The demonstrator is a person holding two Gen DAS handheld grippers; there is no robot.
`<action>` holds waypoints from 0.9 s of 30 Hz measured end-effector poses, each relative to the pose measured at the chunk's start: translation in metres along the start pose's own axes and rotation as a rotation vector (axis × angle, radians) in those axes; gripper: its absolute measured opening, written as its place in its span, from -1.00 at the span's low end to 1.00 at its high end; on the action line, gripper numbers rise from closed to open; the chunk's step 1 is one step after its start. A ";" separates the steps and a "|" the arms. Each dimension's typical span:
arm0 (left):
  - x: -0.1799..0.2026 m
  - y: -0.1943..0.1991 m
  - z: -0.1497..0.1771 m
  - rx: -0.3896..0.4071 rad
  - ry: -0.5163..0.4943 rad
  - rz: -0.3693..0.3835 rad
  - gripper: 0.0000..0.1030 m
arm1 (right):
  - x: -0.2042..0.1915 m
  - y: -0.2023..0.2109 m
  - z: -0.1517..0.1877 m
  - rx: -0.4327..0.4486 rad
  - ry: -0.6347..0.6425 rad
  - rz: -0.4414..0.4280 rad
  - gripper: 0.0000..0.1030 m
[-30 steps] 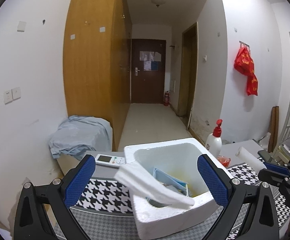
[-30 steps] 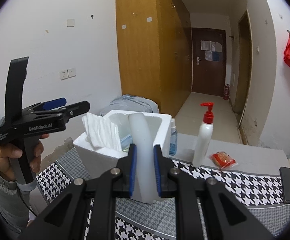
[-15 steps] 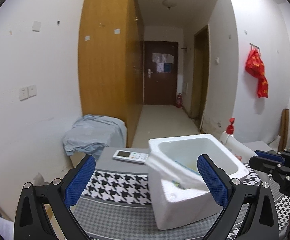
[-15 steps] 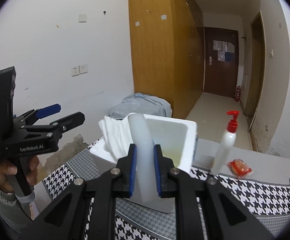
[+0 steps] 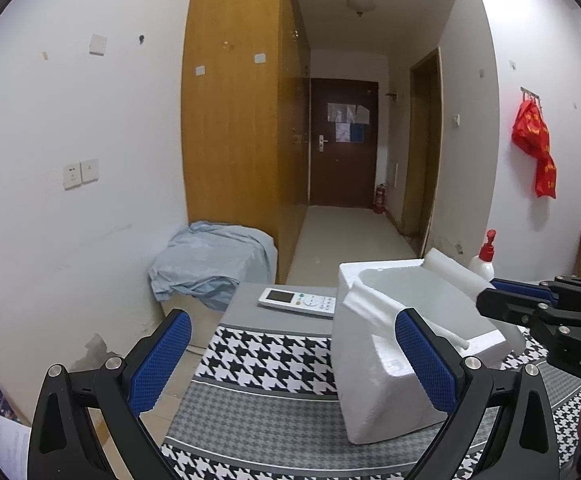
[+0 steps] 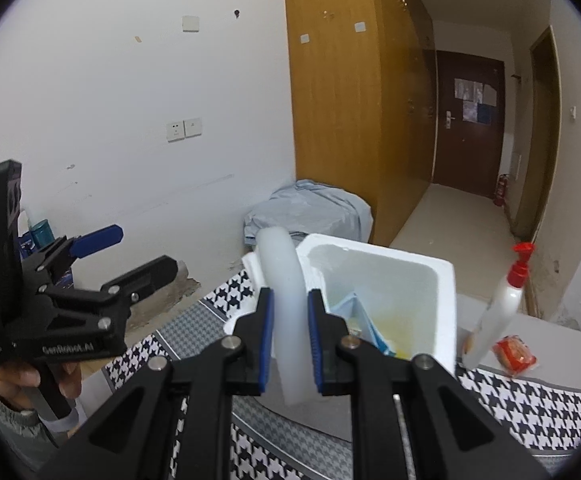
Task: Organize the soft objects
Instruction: 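Carry the white roll over the foam box opening with the right tool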
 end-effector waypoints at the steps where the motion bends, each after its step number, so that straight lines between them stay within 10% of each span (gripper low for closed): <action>1: -0.001 0.000 0.000 -0.001 0.001 0.001 0.98 | -0.001 -0.002 -0.001 -0.003 0.002 -0.001 -0.63; 21: -0.011 -0.003 0.003 -0.007 0.012 -0.011 0.98 | 0.005 -0.032 -0.005 -0.047 -0.025 0.001 -0.63; 27: -0.015 -0.005 0.005 -0.012 0.020 -0.012 0.98 | 0.011 -0.035 -0.004 -0.052 -0.026 0.064 0.26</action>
Point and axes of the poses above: each gripper's, at about its wrist camera, not at the fingertips, and y roughly against the way its jaws point, x to its right, z to its underside, the point moved 7 cm from there along -y, roughly the way its jaws point, and after that the axes turned 3 degrees about -z, right-handed, at the moved point
